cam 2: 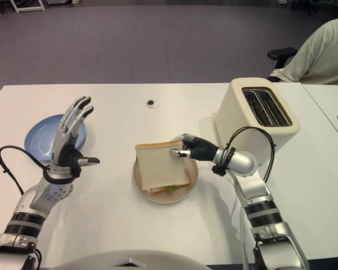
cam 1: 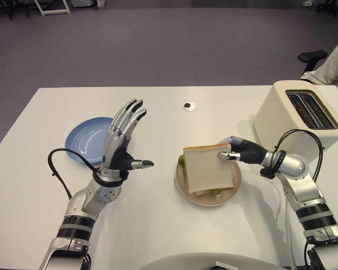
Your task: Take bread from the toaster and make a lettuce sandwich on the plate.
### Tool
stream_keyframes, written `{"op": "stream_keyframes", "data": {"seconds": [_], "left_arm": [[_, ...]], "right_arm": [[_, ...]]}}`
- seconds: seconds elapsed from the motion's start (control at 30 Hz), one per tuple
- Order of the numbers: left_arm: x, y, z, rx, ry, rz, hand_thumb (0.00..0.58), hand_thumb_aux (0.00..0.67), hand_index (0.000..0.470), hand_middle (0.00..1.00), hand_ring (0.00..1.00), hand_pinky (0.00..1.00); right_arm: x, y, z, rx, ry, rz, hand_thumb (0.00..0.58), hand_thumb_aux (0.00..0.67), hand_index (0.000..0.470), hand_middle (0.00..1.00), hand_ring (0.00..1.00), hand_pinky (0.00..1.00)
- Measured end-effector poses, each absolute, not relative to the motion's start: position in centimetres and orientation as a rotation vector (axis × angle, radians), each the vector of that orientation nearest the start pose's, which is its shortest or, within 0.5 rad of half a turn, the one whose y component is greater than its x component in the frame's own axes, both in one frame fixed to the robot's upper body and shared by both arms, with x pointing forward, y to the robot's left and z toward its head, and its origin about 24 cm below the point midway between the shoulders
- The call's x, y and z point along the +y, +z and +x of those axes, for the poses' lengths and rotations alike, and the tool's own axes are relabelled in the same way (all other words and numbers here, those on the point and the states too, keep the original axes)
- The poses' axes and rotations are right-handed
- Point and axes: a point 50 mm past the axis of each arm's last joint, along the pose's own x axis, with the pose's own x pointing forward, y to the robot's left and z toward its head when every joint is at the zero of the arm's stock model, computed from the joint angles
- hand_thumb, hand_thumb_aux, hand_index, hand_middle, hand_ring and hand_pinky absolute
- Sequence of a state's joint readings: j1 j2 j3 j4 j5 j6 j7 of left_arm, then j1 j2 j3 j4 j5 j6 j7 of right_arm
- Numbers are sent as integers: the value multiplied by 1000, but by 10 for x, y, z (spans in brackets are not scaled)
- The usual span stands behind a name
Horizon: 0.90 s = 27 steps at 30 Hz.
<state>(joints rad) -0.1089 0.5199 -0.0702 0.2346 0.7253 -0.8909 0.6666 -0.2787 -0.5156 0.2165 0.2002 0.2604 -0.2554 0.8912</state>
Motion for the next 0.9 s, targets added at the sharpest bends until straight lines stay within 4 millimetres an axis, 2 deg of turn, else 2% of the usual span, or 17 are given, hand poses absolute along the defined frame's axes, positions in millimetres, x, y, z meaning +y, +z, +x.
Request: {"op": "stream_keyframes", "data": {"seconds": [0.07, 0.23, 0.37, 0.57, 0.73, 0.77, 0.8, 0.9], "left_arm": [[189, 96, 233, -961, -88, 843, 0, 0, 0, 0, 0, 0], [160, 86, 221, -999, -349, 937, 0, 0, 0, 0, 0, 0], [132, 61, 208, -1005, -624, 1102, 0, 0, 0, 0, 0, 0], [110, 40, 204, -1035, -847, 1202, 0, 0, 0, 0, 0, 0], [105, 26, 207, -964, -956, 1182, 0, 0, 0, 0, 0, 0], [104, 24, 207, -925, -964, 1138, 0, 0, 0, 0, 0, 0], [104, 22, 207, -883, -970, 1073, 0, 0, 0, 0, 0, 0], [100, 23, 200, -787, -1009, 868, 0, 0, 0, 0, 0, 0]], "right_arm": [[-161, 86, 281, -120, 1115, -378, 580, 670, 470, 1000, 1000, 1000], [-169, 84, 293, -93, 1114, -430, 580, 670, 470, 1000, 1000, 1000], [-165, 69, 305, -34, 1077, -507, 580, 670, 470, 1000, 1000, 1000], [-159, 54, 311, -27, 1048, -600, 580, 670, 470, 1000, 1000, 1000], [-152, 53, 313, -71, 1044, -673, 580, 670, 470, 1000, 1000, 1000], [-152, 53, 313, -76, 1042, -682, 466, 373, 262, 733, 733, 733], [-152, 53, 313, -84, 1035, -694, 0, 0, 0, 0, 0, 0], [-153, 56, 315, -118, 989, -735, 0, 0, 0, 0, 0, 0]]}}
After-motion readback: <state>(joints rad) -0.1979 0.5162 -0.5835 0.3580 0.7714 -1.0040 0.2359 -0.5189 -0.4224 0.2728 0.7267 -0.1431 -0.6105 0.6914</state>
